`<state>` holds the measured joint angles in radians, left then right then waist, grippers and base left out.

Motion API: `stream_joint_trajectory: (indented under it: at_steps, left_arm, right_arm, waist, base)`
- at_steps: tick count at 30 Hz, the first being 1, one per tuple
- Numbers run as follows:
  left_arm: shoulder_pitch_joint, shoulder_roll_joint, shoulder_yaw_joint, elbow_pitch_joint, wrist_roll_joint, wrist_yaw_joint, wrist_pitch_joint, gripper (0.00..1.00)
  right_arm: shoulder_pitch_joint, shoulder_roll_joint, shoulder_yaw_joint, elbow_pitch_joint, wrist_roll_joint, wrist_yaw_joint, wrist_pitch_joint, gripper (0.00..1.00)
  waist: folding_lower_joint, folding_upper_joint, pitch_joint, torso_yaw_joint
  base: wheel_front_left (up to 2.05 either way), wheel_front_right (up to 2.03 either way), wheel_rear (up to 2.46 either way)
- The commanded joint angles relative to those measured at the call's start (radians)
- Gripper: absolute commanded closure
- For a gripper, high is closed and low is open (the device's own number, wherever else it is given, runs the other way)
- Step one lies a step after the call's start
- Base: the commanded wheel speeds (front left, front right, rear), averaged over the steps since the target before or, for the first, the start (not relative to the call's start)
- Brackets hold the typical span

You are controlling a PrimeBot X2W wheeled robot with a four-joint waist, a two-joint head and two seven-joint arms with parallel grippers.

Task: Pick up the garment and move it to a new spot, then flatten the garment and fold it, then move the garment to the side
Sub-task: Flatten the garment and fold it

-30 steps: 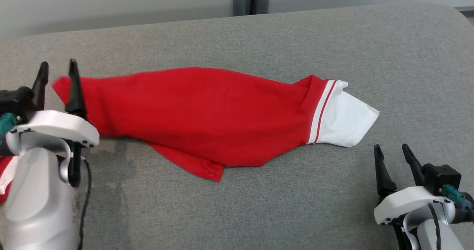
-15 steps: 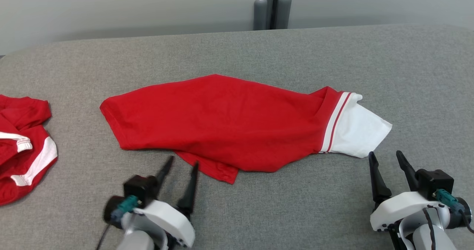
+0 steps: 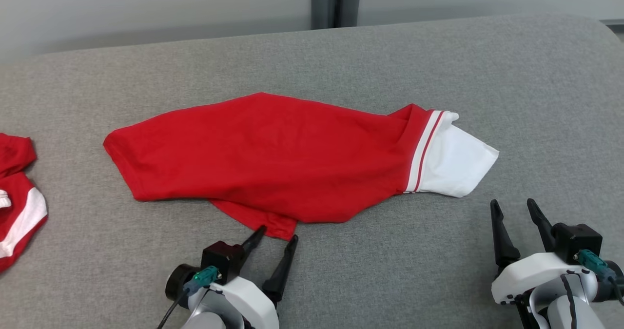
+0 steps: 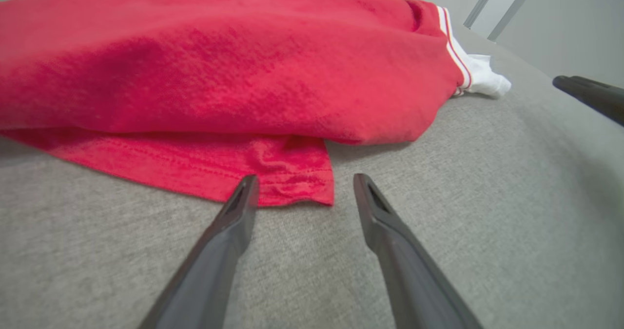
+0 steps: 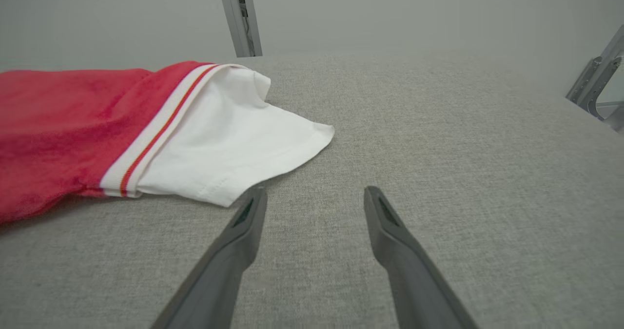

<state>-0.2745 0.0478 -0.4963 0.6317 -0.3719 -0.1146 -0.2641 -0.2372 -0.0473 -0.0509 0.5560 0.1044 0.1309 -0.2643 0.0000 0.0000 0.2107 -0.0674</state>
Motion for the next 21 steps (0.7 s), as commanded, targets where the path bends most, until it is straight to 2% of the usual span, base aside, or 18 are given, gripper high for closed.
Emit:
stream_joint_trajectory:
  at_steps: [1,2,3,4,5,6,15,21]
  left_arm:
    - [-0.021,0.005,0.005,0.006,-0.008,0.008,-0.001,0.00]
    - [-0.025,0.005,0.005,0.013,-0.004,0.013,-0.001,0.00]
    - [-0.027,0.005,0.004,0.017,-0.004,0.017,-0.001,0.09]
    - [-0.030,0.005,0.003,0.020,-0.005,0.019,0.000,0.24]
    - [-0.034,0.005,-0.001,0.024,0.001,0.020,0.000,0.55]
    - [-0.036,0.005,-0.006,0.029,0.005,0.019,0.000,1.00]
    - [-0.022,0.005,-0.025,0.066,0.021,0.016,0.000,1.00]
    - [0.031,0.007,0.029,0.031,0.071,0.037,-0.001,1.00]
  right_arm:
    - [-0.007,-0.006,-0.004,-0.006,-0.010,0.000,0.000,0.00]
    - [-0.007,-0.006,-0.004,-0.006,-0.010,0.000,0.000,0.00]
    - [-0.006,-0.006,-0.005,-0.007,-0.010,0.000,0.000,0.00]
    - [-0.007,-0.006,-0.006,-0.007,-0.009,0.000,0.000,0.00]
    - [-0.007,-0.006,-0.006,-0.007,-0.008,0.000,0.000,0.00]
    - [-0.007,-0.006,-0.007,-0.006,-0.009,0.000,0.000,0.00]
    - [-0.001,-0.006,-0.018,0.007,-0.007,0.000,0.000,0.00]
    - [0.033,-0.006,-0.015,0.020,0.019,0.000,0.000,0.00]
  waist:
    - [0.0000,0.0000,0.007,-0.008]
    - [0.0000,0.0000,0.009,-0.010]
    - [0.0000,0.0000,0.011,-0.012]
    - [0.0000,0.0000,0.013,-0.013]
    - [0.0000,0.0000,0.013,-0.014]
    - [0.0000,0.0000,0.013,-0.014]
    - [0.0000,0.0000,-0.021,0.024]
    - [0.0000,0.0000,-0.097,0.076]
  base:
    - [0.00,0.00,0.00]
    - [0.00,0.00,0.00]
    - [0.00,0.00,0.00]
    - [0.00,0.00,0.00]
    - [0.00,0.00,0.00]
    - [0.00,0.00,0.00]
    - [0.00,0.00,0.00]
    - [0.00,0.00,0.00]
